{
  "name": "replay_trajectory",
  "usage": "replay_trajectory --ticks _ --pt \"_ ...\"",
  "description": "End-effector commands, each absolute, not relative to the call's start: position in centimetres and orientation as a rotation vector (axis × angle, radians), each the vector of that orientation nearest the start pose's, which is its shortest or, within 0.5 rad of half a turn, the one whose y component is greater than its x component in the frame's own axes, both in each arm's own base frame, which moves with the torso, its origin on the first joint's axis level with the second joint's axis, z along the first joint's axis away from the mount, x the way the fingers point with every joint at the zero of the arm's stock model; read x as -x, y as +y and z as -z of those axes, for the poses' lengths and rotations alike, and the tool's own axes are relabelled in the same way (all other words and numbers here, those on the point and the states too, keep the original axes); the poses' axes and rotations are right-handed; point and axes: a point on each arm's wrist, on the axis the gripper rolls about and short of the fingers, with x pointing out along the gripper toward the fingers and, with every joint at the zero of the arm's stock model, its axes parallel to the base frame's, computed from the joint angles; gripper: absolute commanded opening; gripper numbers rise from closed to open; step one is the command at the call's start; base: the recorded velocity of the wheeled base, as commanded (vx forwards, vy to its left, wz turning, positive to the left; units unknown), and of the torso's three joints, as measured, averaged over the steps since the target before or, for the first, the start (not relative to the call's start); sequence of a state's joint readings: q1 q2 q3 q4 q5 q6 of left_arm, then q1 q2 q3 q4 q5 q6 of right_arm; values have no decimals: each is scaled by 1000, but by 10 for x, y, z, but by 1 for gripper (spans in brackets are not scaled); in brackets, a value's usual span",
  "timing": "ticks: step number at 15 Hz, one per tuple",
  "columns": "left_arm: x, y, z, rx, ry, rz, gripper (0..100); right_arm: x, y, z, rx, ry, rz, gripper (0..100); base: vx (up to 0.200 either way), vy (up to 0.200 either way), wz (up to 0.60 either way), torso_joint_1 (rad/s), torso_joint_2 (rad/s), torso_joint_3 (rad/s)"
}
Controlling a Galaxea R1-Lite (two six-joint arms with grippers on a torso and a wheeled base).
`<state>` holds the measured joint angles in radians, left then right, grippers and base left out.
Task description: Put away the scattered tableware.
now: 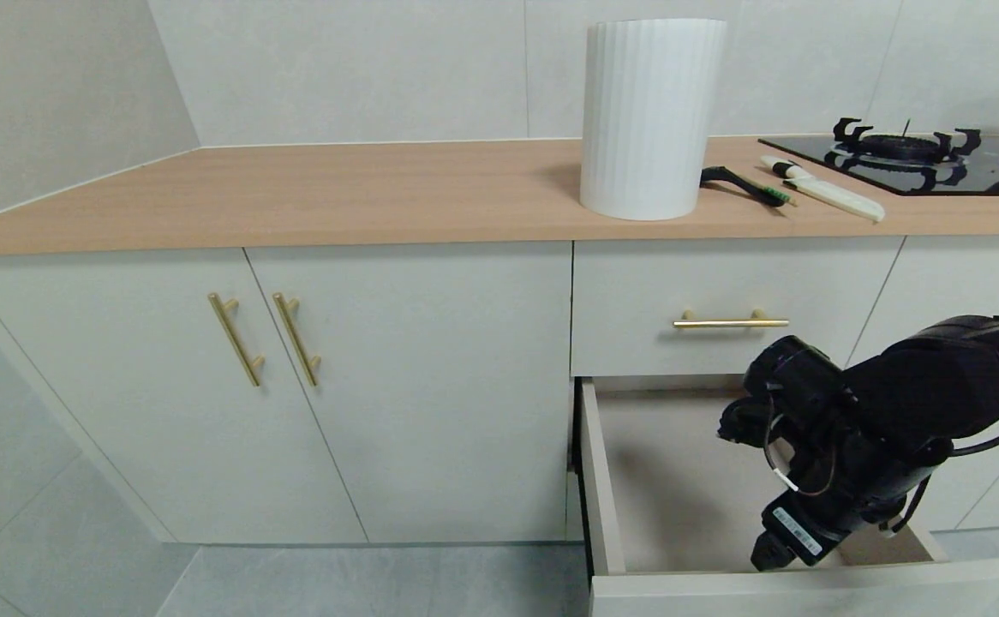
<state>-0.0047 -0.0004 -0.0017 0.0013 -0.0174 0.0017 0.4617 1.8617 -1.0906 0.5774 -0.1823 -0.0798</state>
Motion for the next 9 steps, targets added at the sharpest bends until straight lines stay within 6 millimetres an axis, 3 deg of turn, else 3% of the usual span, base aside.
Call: replay_trajectory --ticks 1,5,8,9 --pt "23 0 -76 -2 0 21 100 -257 125 -121 501 1275 -291 100 0 0 0 0 0 0" --pt "23 0 -76 -2 0 23 100 -254 127 -120 522 1303 -294 100 0 0 0 0 0 0" --pt "23 0 -76 -2 0 23 100 -261 130 -133 464 1229 -245 100 0 0 0 0 0 0" --pt "23 0 -76 -2 0 23 100 -266 132 -148 348 1158 -183 100 0 0 0 0 0 0"
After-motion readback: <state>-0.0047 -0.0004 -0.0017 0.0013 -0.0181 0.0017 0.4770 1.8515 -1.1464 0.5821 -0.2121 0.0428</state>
